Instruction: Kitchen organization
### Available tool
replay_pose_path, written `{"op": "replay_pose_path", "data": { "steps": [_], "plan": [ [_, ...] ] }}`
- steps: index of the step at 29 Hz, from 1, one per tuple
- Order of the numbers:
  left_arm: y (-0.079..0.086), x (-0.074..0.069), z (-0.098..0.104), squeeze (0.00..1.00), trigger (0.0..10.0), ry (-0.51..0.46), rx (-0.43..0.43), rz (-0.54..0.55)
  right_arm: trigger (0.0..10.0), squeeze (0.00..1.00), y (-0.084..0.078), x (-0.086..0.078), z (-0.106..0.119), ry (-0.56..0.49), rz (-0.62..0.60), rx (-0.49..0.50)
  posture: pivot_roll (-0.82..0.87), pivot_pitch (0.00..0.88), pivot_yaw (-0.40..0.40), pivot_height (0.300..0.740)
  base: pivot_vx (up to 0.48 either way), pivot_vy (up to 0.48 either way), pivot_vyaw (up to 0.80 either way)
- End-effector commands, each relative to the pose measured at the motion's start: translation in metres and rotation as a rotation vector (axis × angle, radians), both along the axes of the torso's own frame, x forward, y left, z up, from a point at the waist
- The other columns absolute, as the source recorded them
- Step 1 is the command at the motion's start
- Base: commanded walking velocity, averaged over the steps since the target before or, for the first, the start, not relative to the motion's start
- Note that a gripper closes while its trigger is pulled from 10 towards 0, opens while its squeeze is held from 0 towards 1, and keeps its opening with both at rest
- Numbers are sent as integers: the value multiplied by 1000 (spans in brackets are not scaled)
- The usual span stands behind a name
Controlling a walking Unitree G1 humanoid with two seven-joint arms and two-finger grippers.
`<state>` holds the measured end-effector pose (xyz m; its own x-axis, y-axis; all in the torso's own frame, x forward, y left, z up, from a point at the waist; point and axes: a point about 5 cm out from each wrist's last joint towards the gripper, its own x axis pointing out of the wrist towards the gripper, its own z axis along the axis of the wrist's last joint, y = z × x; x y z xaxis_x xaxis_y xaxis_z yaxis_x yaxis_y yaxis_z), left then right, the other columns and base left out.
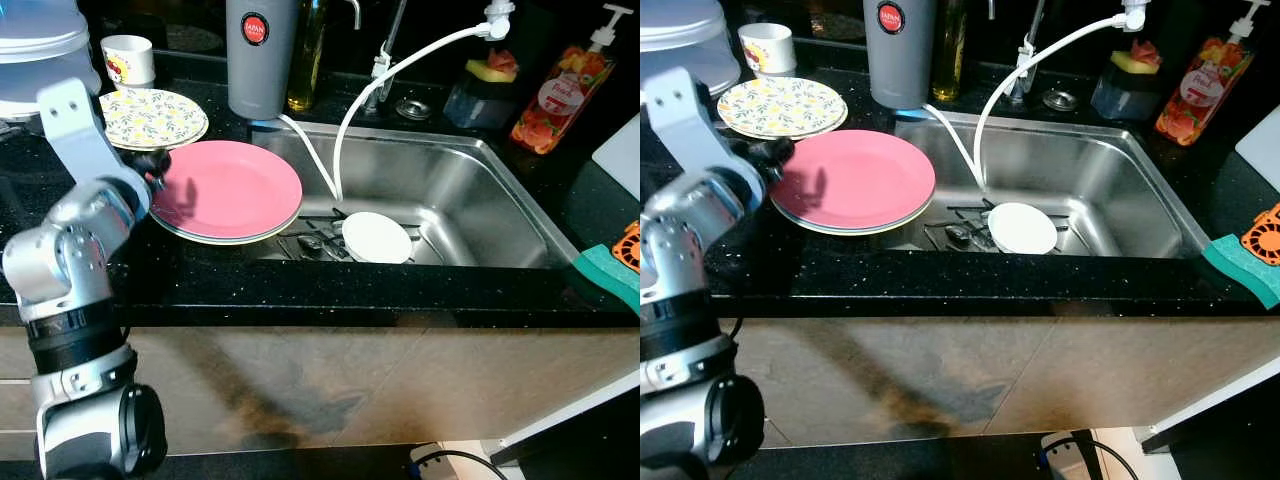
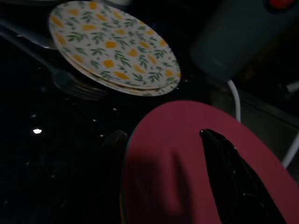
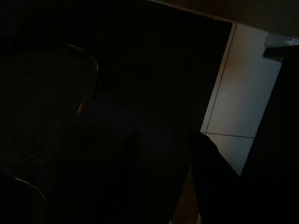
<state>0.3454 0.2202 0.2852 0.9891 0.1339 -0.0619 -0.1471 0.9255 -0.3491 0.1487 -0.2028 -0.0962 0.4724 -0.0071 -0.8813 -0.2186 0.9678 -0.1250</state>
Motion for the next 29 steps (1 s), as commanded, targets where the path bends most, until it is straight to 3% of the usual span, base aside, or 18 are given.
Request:
{"op": "replay_pose_path", "data": {
  "steps": [1, 4, 10, 13, 20, 29],
  "plan": [
    [-4, 3, -12, 0, 10000, 78, -23, 6, 10000, 0, -4, -7, -2, 21, -2, -14, 176, 52, -123, 740, 0, 0, 0],
    [-6, 5, -14, 0, 10000, 88, 11, 18, 10000, 0, -4, -6, -2, 20, -2, -14, 176, 52, -123, 740, 0, 0, 0],
    [-18, 8, -16, 0, 10000, 152, -123, -5, 10000, 0, -4, -6, -2, 19, -4, -14, 168, 49, -125, 740, 0, 0, 0],
    [-23, 9, -11, 0, 10000, 117, -71, -34, 10000, 0, -5, -7, -2, 21, -3, -16, 167, 49, -127, 740, 0, 0, 0],
    [-40, 14, -20, 0, 10000, 154, -133, -52, 10000, 0, -7, -6, -1, 19, -3, -19, 157, 48, -130, 740, 0, 0, 0],
    [-44, 16, -20, 0, 10000, 173, -162, -66, 10000, 0, -7, -5, -1, 18, 0, -21, 157, 48, -130, 740, 0, 0, 0]
  ]
}}
